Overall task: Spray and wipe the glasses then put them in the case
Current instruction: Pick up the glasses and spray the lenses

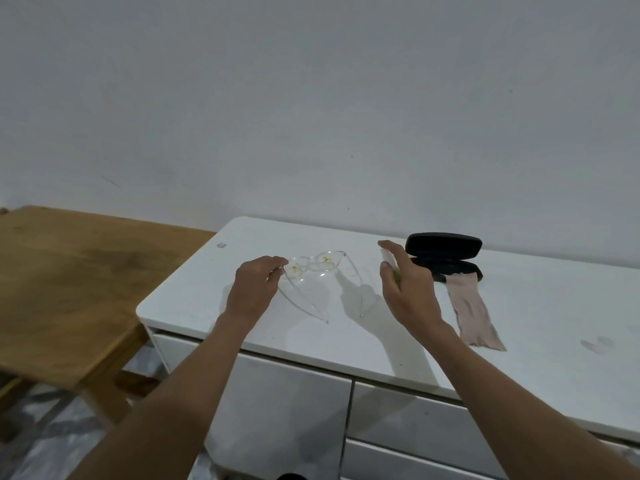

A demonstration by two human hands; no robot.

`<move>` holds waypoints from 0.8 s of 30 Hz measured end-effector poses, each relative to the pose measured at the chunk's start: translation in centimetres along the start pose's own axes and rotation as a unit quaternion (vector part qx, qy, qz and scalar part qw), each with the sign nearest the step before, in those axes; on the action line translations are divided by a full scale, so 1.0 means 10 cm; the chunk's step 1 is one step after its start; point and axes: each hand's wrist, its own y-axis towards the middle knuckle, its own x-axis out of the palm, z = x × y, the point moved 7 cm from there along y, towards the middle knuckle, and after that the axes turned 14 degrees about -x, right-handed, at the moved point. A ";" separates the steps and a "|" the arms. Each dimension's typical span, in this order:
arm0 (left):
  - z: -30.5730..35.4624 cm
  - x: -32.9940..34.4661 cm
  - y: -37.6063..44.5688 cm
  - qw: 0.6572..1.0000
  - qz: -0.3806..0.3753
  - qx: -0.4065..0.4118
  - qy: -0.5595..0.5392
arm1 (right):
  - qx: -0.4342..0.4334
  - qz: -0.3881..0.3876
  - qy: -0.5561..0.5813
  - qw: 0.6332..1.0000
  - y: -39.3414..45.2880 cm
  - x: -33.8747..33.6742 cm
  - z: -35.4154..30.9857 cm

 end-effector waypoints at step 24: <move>0.31 -0.20 0.19 0.928 0.043 -0.217 -0.299 | -0.041 -0.007 -0.029 0.999 -0.14 -0.10 -0.09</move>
